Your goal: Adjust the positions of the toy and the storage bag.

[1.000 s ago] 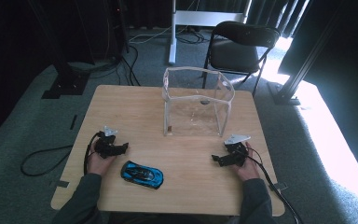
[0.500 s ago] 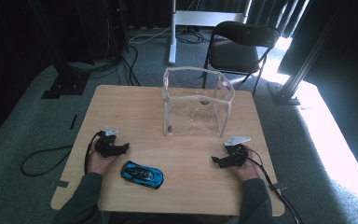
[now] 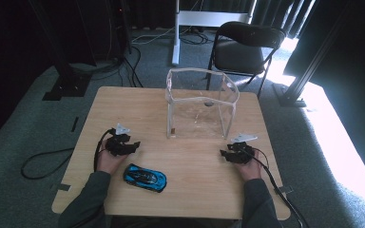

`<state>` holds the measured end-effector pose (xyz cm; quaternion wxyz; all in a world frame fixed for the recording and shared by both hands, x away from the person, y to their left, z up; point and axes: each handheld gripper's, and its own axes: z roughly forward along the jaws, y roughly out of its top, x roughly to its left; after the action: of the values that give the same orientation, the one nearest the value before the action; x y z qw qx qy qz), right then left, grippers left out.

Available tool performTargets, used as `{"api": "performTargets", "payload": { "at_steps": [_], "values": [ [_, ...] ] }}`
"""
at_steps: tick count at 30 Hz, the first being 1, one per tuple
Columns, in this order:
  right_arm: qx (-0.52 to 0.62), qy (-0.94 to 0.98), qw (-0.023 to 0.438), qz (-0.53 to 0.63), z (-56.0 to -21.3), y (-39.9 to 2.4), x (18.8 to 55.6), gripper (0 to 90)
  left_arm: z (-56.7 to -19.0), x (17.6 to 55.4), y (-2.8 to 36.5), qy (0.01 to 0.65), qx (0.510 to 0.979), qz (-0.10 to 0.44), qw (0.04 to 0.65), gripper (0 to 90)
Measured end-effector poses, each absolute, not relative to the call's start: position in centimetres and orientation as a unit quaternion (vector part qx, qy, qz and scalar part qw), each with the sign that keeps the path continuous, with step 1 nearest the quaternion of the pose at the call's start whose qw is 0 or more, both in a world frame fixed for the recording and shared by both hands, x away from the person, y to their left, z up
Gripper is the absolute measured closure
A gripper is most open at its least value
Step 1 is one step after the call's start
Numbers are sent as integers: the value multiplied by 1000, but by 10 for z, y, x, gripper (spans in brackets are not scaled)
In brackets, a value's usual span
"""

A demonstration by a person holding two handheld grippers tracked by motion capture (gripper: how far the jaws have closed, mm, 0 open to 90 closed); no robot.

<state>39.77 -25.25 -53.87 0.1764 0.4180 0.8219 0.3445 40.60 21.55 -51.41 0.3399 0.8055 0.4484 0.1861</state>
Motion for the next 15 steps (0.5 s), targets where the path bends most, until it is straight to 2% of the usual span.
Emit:
{"api": "performTargets", "payload": {
  "at_steps": [1, 3, 6, 15],
  "values": [
    [418, 822, 176, 345, -539, -252, 398, 572, -512, 407, 211, 440, 809, 187, 342, 459],
    [426, 818, 193, 337, -536, -254, 404, 649, -508, 410, 201, 429, 815, 185, 341, 474],
    [441, 808, 214, 327, -531, -255, 411, 694, -503, 417, 183, 414, 823, 180, 344, 504],
    [460, 787, 229, 342, -525, -257, 426, 720, -495, 431, 151, 382, 839, 171, 347, 548]
  ]
}}
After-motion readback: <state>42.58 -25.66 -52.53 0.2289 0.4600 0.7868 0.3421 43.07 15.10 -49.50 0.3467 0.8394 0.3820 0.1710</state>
